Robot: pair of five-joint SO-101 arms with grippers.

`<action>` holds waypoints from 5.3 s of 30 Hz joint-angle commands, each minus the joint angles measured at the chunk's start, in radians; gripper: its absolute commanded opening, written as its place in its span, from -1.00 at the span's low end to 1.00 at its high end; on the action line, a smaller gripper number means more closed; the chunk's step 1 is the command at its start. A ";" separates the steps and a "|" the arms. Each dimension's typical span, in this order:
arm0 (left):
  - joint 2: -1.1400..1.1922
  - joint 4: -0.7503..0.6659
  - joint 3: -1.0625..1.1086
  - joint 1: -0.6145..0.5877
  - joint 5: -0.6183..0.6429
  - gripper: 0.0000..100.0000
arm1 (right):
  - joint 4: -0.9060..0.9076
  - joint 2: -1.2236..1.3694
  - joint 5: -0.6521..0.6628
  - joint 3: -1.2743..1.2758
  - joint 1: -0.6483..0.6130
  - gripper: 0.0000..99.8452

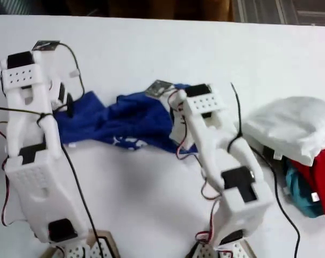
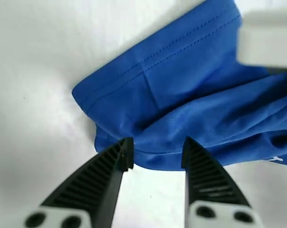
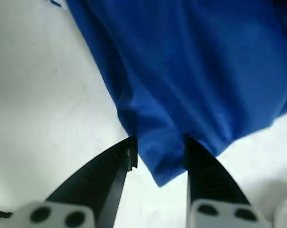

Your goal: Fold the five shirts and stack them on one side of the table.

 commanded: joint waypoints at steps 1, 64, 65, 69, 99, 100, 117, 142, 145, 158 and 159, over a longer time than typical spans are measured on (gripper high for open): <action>-0.060 -0.006 -0.002 -0.008 0.000 -0.62 | 0.010 0.081 0.005 -0.097 -0.002 -0.66; -0.287 -0.272 0.426 -0.141 -0.009 -0.62 | 0.354 0.479 -0.104 -0.733 -0.008 -0.96; -0.285 -0.302 0.437 -0.143 -0.009 -0.62 | 0.354 0.470 -0.104 -0.733 -0.010 -0.96; -0.285 -0.434 0.526 -0.140 -0.011 -0.62 | 0.354 0.443 -0.103 -0.732 -0.008 -0.96; -0.298 -0.631 0.786 -0.014 0.120 -0.95 | 0.354 0.409 -0.104 -0.730 -0.002 -0.96; -0.298 -0.603 0.768 -0.014 0.121 -0.95 | 0.354 0.394 -0.104 -0.730 -0.002 -0.96; -0.298 0.000 0.050 -0.086 0.219 -0.95 | 0.354 -0.015 -0.107 -0.727 -0.001 -0.96; -0.285 0.009 -0.045 -0.127 0.213 -0.95 | 0.245 -0.010 -0.100 -0.345 -0.076 -0.67; -0.287 -0.043 0.039 -0.150 0.213 -0.95 | 0.232 0.010 -0.100 -0.345 -0.117 -0.65; -0.287 -0.104 0.128 -0.173 0.213 -0.95 | 0.219 0.148 -0.100 -0.339 -0.232 -0.65; -0.287 -0.104 0.130 -0.173 0.213 -0.95 | 0.214 0.162 -0.100 -0.339 -0.242 -0.65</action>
